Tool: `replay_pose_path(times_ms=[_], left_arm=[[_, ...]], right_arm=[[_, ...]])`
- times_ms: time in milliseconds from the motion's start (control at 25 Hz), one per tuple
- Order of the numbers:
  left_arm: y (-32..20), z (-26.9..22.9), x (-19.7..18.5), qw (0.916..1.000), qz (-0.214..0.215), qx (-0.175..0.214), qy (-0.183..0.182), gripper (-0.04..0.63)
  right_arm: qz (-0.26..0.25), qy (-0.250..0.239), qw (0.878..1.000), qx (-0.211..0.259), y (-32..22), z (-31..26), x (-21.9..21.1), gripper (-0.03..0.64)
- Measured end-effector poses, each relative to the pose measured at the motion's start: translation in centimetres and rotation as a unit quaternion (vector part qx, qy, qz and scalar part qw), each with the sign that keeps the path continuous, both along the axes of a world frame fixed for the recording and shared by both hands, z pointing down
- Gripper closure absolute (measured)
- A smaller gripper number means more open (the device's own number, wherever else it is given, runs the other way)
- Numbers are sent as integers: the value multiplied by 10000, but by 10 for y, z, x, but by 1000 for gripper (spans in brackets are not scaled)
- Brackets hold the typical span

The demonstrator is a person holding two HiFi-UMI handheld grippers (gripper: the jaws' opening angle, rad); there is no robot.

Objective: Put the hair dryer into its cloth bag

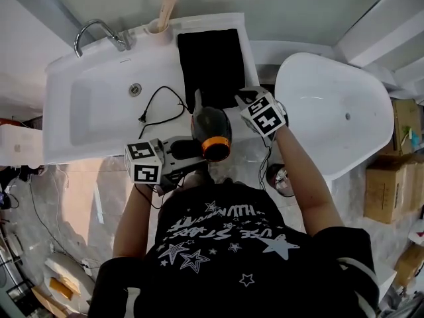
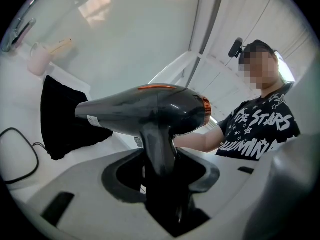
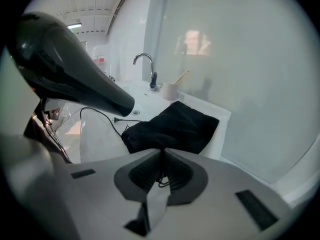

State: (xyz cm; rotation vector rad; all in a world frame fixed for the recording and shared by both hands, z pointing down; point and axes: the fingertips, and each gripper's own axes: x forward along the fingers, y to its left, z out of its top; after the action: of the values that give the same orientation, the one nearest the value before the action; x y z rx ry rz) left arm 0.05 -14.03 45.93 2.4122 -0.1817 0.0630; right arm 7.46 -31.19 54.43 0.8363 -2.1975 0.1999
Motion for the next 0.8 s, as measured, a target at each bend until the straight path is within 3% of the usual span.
replay_pose_path(times_ms=[360, 800], left_arm=[[36, -11, 18, 9994, 328, 78, -16, 399], [57, 17, 49, 9936, 978, 199, -535, 399]], right_arm=[[72, -344, 9993, -126, -9, -8, 0, 594], [65, -510, 9986, -138, -7, -16, -1, 594]])
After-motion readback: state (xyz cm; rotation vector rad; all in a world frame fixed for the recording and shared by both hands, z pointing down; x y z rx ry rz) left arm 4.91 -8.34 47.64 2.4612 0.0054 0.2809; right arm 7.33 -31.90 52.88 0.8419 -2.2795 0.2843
